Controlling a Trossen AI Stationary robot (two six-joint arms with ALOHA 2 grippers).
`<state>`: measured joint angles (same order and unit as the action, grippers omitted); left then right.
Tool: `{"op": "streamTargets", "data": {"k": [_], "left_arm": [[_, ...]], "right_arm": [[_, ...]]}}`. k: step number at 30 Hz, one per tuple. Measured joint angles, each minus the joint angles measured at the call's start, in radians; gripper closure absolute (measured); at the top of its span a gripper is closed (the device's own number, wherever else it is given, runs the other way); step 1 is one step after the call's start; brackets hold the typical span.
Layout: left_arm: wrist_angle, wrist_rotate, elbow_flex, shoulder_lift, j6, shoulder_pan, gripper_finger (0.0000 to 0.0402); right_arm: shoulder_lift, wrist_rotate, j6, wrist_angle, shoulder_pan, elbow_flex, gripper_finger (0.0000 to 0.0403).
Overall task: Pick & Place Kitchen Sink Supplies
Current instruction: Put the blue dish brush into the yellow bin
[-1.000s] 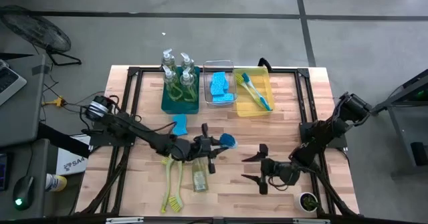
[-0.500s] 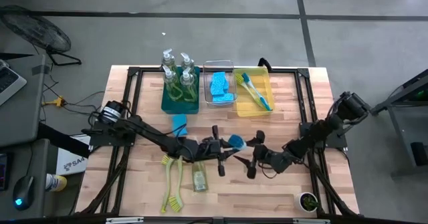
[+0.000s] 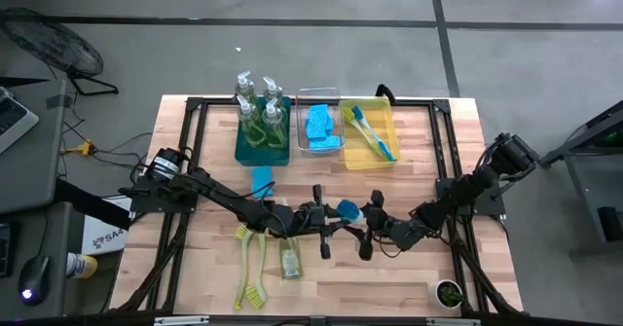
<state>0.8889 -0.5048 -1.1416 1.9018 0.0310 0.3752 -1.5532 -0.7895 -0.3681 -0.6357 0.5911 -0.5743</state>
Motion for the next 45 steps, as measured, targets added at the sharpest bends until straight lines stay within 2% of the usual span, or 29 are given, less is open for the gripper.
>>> {"op": "streamTargets", "data": {"k": [6, 11, 15, 19, 26, 28, 31, 33, 35, 38, 41, 45], "left_arm": [[-0.001, 0.025, 0.0, 0.0, -0.034, -0.002, 0.0368], [-0.019, 0.024, 0.0, -0.001, -0.081, -0.004, 0.0362], [-0.031, -0.018, 0.0, -0.001, -0.064, -0.005, 0.0308], [-0.024, -0.102, 0.0, -0.001, 0.012, -0.001, 0.0252], [-0.022, -0.137, 0.0, -0.001, 0.148, -0.001, 0.0203], [-0.023, -0.188, 0.0, -0.001, 0.203, 0.008, 0.0202], [-0.018, -0.396, 0.0, -0.002, 0.283, 0.028, 0.0207], [-0.051, -0.552, 0.001, -0.002, 0.323, 0.035, 0.0213], [-0.118, -0.623, 0.014, -0.003, 0.308, 0.033, 0.0219], [-0.231, -0.626, 0.045, -0.003, 0.216, 0.013, 0.0227], [-0.274, -0.617, 0.079, -0.003, 0.116, -0.029, 0.0233], [-0.266, -0.499, 0.107, -0.003, 0.037, -0.088, 0.0237]], "right_arm": [[0.0, 0.017, 0.001, -0.001, 0.002, 0.0, 0.032], [-0.001, 0.02, -0.008, 0.004, 0.002, 0.0, 0.0321], [-0.001, 0.005, -0.078, 0.015, 0.001, 0.0, 0.0321], [0.005, 0.002, -0.175, 0.073, 0.0, 0.0, 0.0322], [0.052, -0.024, -0.303, 0.226, -0.021, 0.0, 0.0322], [0.091, -0.037, -0.357, 0.339, -0.033, 0.0, 0.0323], [0.198, -0.033, -0.457, 0.576, -0.065, 0.0, 0.0323], [0.287, -0.011, -0.513, 0.743, -0.096, 0.0, 0.0323], [0.386, 0.024, -0.529, 0.878, -0.14, 0.0, 0.0323], [0.525, 0.104, -0.491, 1.035, -0.245, 0.0, 0.0323], [0.629, 0.221, -0.382, 1.14, -0.381, 0.0, 0.0323], [0.703, 0.397, -0.234, 1.245, -0.585, 0.0, 0.0323]]}}
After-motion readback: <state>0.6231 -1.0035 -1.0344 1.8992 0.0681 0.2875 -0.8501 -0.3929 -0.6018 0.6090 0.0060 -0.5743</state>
